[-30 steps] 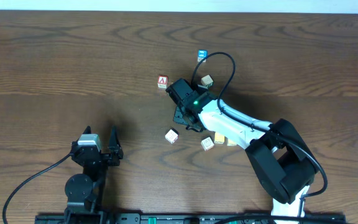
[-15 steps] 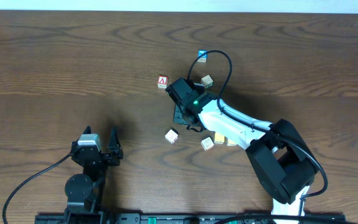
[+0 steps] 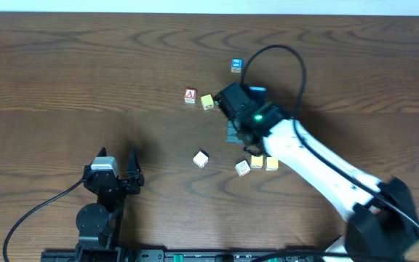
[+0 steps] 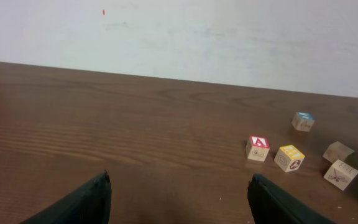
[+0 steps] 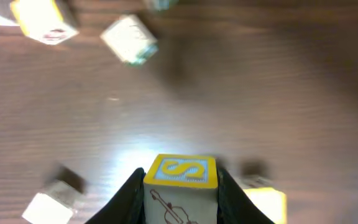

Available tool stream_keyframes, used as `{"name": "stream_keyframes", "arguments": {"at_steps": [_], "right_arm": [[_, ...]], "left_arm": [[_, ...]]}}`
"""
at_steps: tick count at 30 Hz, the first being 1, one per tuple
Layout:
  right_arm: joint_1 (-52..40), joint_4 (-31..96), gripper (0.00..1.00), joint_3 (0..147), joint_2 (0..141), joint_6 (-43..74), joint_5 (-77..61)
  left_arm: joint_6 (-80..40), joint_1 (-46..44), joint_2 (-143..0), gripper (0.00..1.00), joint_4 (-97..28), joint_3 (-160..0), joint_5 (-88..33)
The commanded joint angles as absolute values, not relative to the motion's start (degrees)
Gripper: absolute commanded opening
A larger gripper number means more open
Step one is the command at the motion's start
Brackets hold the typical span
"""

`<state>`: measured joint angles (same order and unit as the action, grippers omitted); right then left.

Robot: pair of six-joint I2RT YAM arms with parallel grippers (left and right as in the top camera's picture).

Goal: Lift 5 blocks
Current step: 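Lift the S block and carry it toward the front-right blocks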

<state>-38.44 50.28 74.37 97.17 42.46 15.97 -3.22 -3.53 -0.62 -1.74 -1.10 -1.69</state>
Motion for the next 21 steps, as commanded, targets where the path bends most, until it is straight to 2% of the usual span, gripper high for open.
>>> {"name": "stream_keyframes", "arguments": {"at_steps": [1,9,16,21], "right_arm": [[-37.0,57.2,0.14,75.0,92.8,41.3,25.0],[-32.6,69.1,0.09,74.7,90.2,42.8,29.2],[-28.4,67.7,0.09,69.6,90.2,42.8,28.4],[-26.8,61.7,0.11,62.2,90.2,42.5,25.9]], "left_arm": [[-3.7,-3.3,-0.3,0.71,-4.1,-0.2,-0.4],[-3.7,-3.3,-0.3,0.71,-4.1,-0.2,-0.4],[-3.7,-3.3,-0.3,0.71,-4.1,-0.2,-0.4],[-3.7,-3.3,-0.3,0.71,-4.1,-0.2,-0.4]]}}
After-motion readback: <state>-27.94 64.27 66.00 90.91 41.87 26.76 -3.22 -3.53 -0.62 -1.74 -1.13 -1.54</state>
